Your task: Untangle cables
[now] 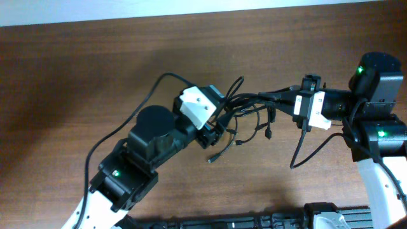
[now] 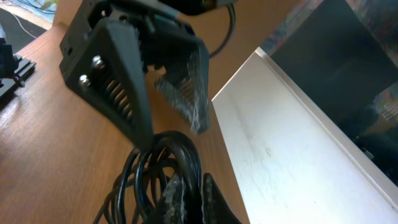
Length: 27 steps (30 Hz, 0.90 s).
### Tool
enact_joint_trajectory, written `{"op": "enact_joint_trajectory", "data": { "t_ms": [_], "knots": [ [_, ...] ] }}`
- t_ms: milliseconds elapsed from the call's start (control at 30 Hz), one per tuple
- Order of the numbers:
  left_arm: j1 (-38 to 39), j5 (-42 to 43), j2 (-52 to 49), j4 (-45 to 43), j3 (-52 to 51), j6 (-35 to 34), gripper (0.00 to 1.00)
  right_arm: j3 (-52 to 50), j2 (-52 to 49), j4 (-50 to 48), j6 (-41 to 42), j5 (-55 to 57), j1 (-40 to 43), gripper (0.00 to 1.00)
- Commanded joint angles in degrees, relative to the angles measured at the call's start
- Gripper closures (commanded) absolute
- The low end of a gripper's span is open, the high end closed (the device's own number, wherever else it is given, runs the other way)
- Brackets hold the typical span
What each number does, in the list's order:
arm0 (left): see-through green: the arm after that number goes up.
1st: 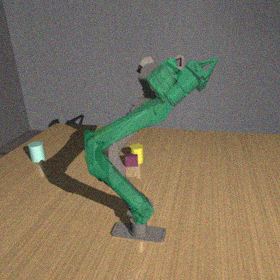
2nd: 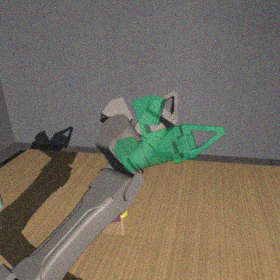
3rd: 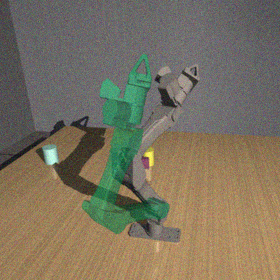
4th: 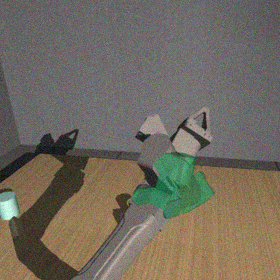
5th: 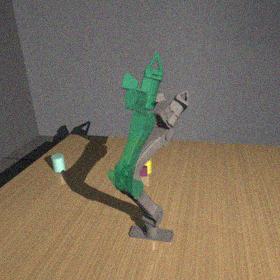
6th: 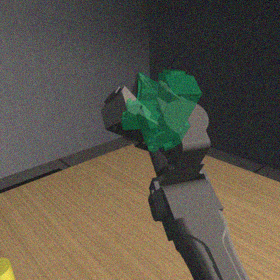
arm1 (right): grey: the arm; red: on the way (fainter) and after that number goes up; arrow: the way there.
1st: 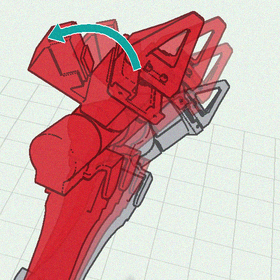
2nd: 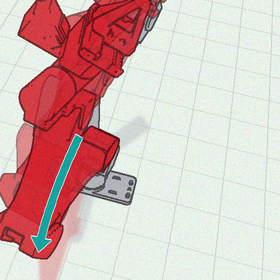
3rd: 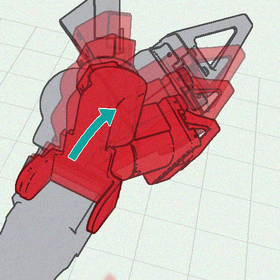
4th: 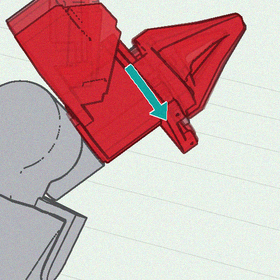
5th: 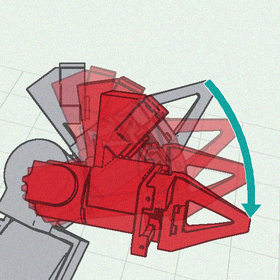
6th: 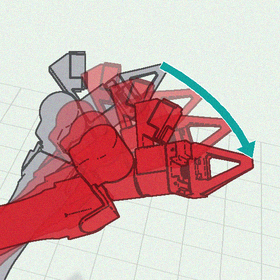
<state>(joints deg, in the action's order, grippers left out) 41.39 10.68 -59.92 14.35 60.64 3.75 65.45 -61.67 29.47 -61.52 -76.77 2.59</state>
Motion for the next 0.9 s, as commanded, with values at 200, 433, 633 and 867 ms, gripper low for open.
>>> {"op": "enact_joint_trajectory", "data": {
  "t_ms": [200,433,633,867],
  "knots": [
    [0.09,7.17,-1.46,-0.92,0.59,1.07,0.48,0.46,0.61,-1.03,0.46,-2.32,0.11,0.96],
    [0.09,7.19,-1.46,-1.22,0.59,1.07,0.78,0.46,0.61,-1.92,0.48,-6.29,0.11,0.96],
    [0.11,7.21,-1.49,-1.18,0.59,1.07,0.78,0.46,0.61,-2.36,0.46,-8.44,0.11,0.96],
    [0.09,6.75,-1.46,-1.25,0.59,1.07,1.0,0.46,0.61,-2.51,0.48,-8.74,0.13,0.96]
  ]
}}
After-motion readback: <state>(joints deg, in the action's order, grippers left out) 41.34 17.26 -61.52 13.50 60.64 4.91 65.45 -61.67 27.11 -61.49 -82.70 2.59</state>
